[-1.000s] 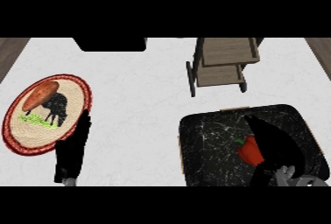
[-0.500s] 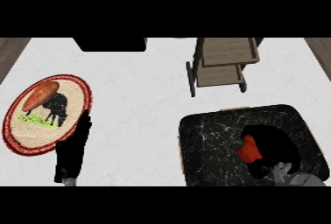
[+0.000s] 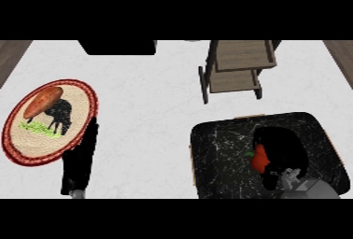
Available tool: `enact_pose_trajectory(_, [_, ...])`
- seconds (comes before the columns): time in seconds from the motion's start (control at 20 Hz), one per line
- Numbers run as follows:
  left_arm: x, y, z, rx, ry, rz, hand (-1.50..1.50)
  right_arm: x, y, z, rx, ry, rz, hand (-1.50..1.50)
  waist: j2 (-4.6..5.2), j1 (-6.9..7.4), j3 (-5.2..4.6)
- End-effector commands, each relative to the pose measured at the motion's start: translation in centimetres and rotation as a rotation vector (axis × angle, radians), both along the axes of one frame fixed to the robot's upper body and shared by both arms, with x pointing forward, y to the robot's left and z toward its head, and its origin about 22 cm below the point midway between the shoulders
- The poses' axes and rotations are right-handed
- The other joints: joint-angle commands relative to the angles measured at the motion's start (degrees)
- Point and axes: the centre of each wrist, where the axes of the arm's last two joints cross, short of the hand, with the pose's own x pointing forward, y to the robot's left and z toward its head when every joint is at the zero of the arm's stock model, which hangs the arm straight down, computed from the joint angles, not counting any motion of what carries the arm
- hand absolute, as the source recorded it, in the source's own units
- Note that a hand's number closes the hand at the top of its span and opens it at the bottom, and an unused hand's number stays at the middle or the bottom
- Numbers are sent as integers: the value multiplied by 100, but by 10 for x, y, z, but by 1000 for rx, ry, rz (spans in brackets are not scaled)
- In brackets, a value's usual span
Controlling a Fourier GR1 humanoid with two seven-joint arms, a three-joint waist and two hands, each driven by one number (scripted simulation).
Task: Pick the bell pepper from the tray and place it in the tiered basket
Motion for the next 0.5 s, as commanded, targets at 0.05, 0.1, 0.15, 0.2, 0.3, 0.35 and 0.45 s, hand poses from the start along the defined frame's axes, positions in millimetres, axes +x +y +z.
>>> enact_pose_trajectory(0.05, [-11, 8, -9, -1, 53, 21, 0, 15, 26, 25, 70, -62, -444, 150, 15, -46, -20])
enact_pose_trajectory(0.1, [-10, 11, -6, 2, 59, 31, 0, 13, 21, 24, 83, -68, -572, 150, -23, -179, -25])
enact_pose_trajectory(0.15, [-14, 12, -11, 11, 65, 44, 0, 14, 19, 29, 102, -79, -676, 150, -45, -270, -39])
enact_pose_trajectory(0.2, [-13, 16, -10, 10, 64, 65, 0, 17, 11, 32, 117, -106, -792, 150, -60, -359, -48])
enact_pose_trajectory(0.3, [-18, 15, -10, 18, 72, 49, 0, 19, 23, 51, 174, -177, -900, 150, -84, -272, -47])
enact_pose_trajectory(0.35, [-14, 12, -10, 10, 67, 51, 0, 19, 26, 64, 182, -231, -925, 150, -90, -318, -60])
enact_pose_trajectory(0.45, [-17, 15, -13, 16, 79, 47, 0, 19, 30, 87, 243, -364, -982, 150, -96, -225, -58])
